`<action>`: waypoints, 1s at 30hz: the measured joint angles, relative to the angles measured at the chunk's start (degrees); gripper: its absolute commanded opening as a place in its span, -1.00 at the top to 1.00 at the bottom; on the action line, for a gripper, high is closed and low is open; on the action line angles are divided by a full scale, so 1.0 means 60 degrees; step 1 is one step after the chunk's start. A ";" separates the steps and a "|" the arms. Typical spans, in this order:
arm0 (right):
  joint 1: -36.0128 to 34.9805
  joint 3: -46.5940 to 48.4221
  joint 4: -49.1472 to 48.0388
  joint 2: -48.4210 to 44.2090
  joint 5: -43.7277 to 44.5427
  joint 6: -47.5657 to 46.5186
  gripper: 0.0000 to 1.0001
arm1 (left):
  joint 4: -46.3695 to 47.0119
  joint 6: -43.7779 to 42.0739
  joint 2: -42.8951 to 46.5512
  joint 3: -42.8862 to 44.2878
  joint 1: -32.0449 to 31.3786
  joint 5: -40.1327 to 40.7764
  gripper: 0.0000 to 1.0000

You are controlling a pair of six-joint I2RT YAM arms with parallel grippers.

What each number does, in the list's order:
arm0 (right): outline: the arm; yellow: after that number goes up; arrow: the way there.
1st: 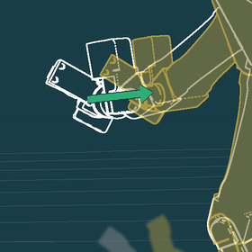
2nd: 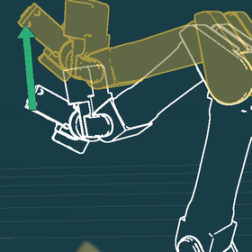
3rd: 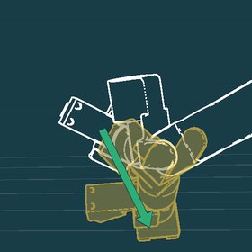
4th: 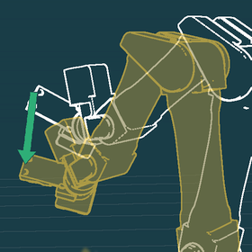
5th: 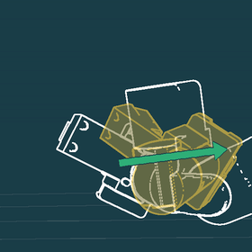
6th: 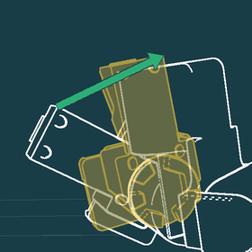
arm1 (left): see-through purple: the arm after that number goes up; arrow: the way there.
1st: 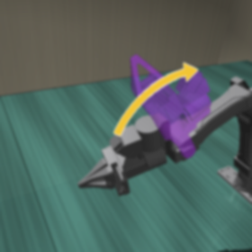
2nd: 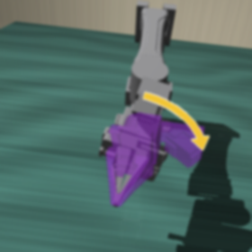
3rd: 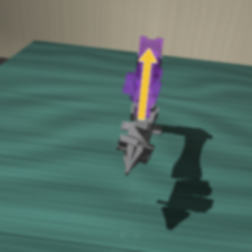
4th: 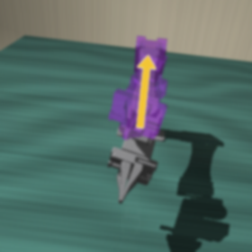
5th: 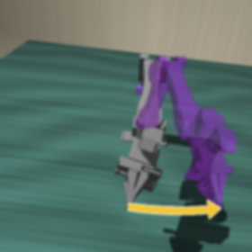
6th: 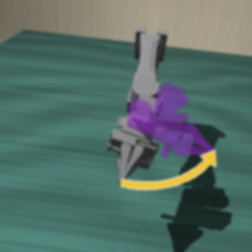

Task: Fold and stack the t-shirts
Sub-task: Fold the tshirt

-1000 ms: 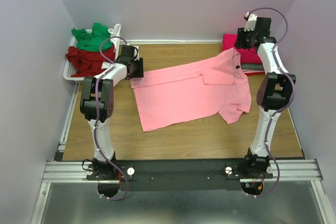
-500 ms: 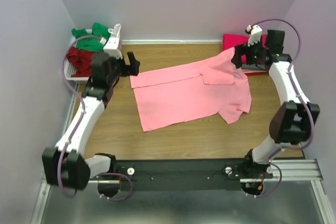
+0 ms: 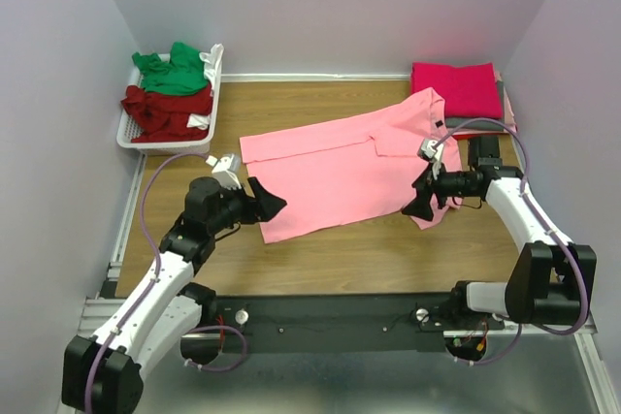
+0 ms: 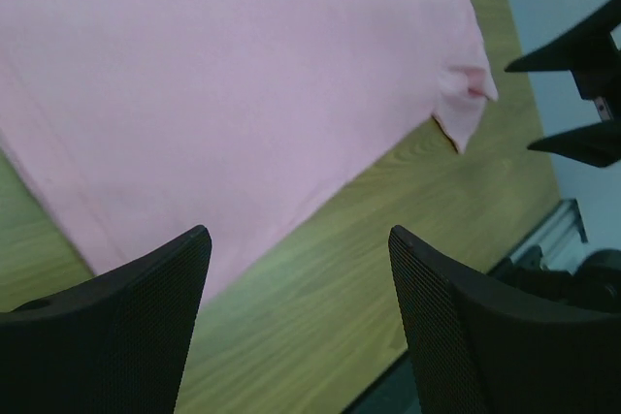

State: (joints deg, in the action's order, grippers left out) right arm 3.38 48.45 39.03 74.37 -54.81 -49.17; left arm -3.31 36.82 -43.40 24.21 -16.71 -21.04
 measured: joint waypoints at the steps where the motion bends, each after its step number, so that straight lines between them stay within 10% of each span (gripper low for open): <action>1: 0.0000 -0.0029 0.0018 -0.0015 0.0011 -0.0055 -0.99 | -0.0004 0.0178 -0.0033 0.0018 -0.0379 0.0007 -0.63; 30: -0.1504 -0.0102 0.1016 0.0299 0.5949 0.0678 -0.33 | -0.0958 0.0036 0.0495 0.1118 -0.1923 0.1712 -0.60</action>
State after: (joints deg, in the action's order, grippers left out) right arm -5.65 47.83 45.12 76.16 -19.11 -45.10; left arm -9.06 37.04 -40.42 30.92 -28.25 -10.76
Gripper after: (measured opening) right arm 0.674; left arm 0.801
